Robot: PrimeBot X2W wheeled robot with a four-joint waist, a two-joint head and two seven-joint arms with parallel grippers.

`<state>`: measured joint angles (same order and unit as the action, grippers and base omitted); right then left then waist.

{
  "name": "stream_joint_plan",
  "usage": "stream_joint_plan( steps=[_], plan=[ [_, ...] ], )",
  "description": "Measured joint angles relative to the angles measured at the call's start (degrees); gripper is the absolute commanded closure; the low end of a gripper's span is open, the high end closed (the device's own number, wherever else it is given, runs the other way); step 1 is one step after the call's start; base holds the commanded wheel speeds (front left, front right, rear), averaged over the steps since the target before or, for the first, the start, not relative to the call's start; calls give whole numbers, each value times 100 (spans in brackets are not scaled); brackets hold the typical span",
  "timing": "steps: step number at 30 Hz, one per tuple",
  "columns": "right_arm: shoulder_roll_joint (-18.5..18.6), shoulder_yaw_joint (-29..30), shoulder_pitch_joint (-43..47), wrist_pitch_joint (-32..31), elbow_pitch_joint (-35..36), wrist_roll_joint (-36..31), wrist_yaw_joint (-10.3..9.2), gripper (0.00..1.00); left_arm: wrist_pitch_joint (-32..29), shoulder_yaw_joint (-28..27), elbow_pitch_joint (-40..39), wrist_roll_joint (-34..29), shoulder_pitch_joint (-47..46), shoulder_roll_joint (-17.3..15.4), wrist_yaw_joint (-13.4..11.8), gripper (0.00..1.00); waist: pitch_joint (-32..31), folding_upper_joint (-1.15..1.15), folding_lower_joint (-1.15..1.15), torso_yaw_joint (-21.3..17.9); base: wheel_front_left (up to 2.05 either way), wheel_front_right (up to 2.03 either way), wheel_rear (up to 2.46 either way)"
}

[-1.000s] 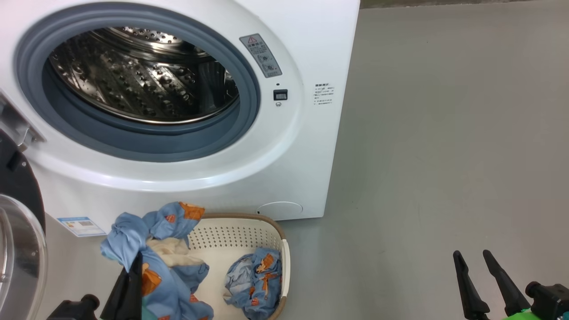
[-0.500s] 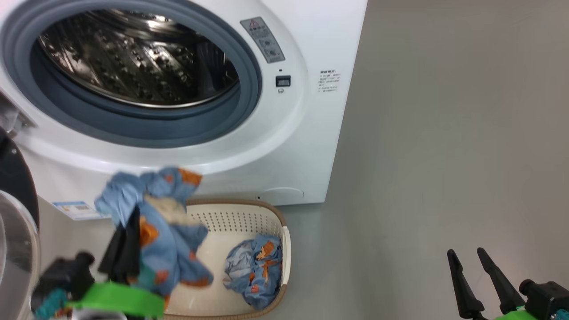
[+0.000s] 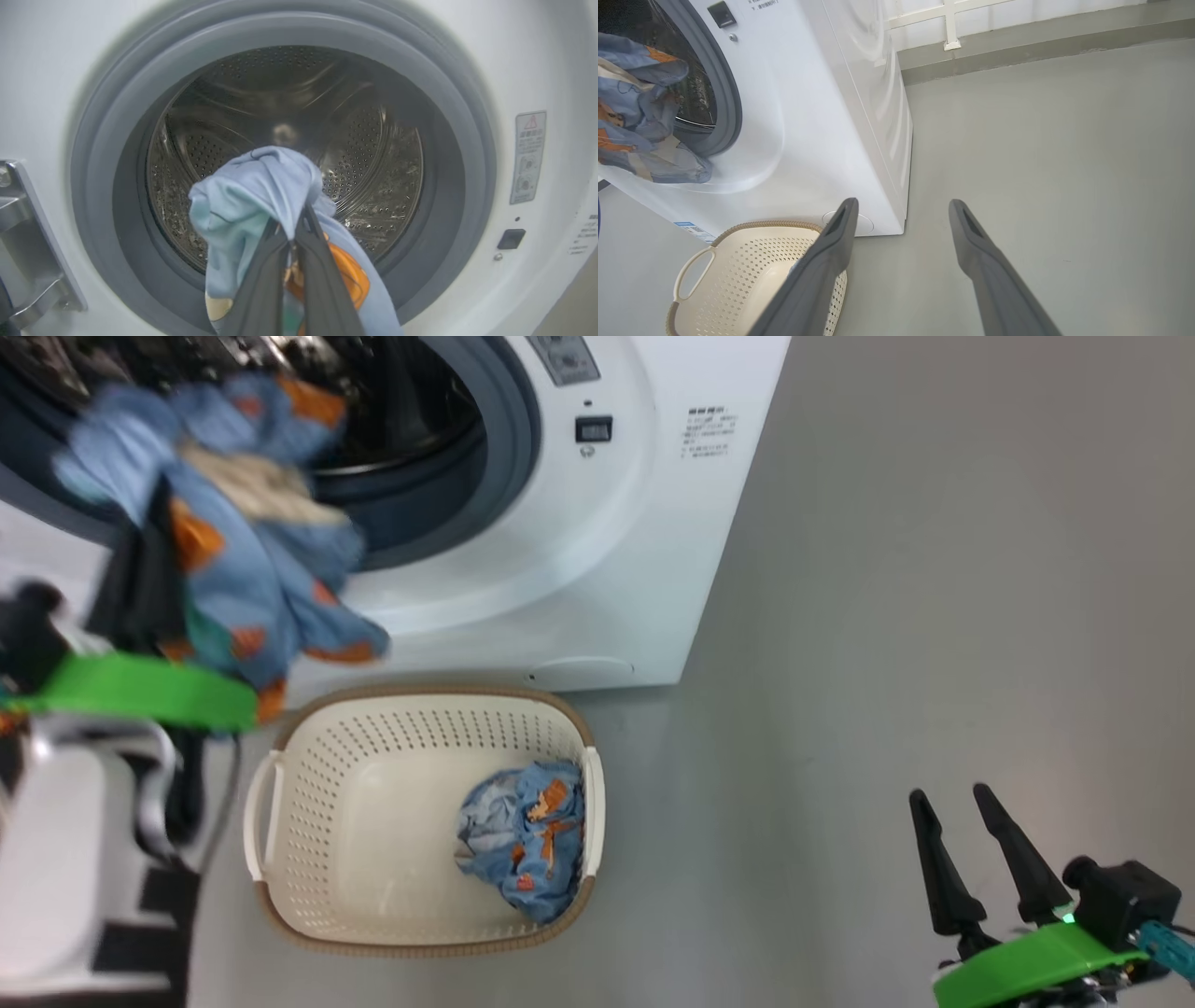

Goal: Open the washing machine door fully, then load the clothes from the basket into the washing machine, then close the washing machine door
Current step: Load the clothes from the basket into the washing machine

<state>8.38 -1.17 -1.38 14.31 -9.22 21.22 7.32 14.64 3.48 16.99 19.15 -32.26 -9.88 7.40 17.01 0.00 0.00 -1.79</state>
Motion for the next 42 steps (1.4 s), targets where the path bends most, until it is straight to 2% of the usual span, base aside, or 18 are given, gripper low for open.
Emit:
stream_joint_plan(
  steps=[4, 11, 17, 22, 28, 29, 30, 42],
  plan=[
    [-97, -59, -208, 0, -2, -1, 0, 0, 0, -78, 638, 0, -691, -162, 0, 100, 251, 0, 0, -71, 0, 0, 0],
    [-181, -157, -354, 0, 1, -33, 0, 0, 0, 308, 1747, -5, -1500, -476, 0, 100, 569, 0, 0, -330, 0, 0, 0],
    [-285, -254, -502, 0, 10, -33, 0, 0, 0, 477, 2352, 59, -2168, -653, 0, 100, 794, 0, 0, -600, 0, 0, 0],
    [-337, -335, -591, 0, 19, -32, 0, 0, 0, 381, 2306, 80, -2664, -788, 0, 100, 978, 0, 0, -794, 0, 0, 0],
    [-430, -376, -745, 0, 59, -32, 0, 0, 8, -192, 1870, -323, -3021, -895, 0, 100, 1238, 0, 0, -990, 0, 0, 0],
    [-441, -376, -750, 0, 64, -32, 0, 0, 8, -164, 1967, -371, -3018, -895, 0, 6, 1263, 0, 0, -1011, 0, 0, 0],
    [-447, -377, -750, 0, 67, -32, 0, 0, 7, -136, 2081, -422, -3013, -894, 0, 0, 1284, 0, 0, -1031, 0, 0, 0],
    [-480, -389, -750, 0, 62, -31, 0, 0, 7, -240, 2519, -424, -2973, -811, 0, 0, 1292, 0, 0, -1019, 0, 0, 0]
  ],
)
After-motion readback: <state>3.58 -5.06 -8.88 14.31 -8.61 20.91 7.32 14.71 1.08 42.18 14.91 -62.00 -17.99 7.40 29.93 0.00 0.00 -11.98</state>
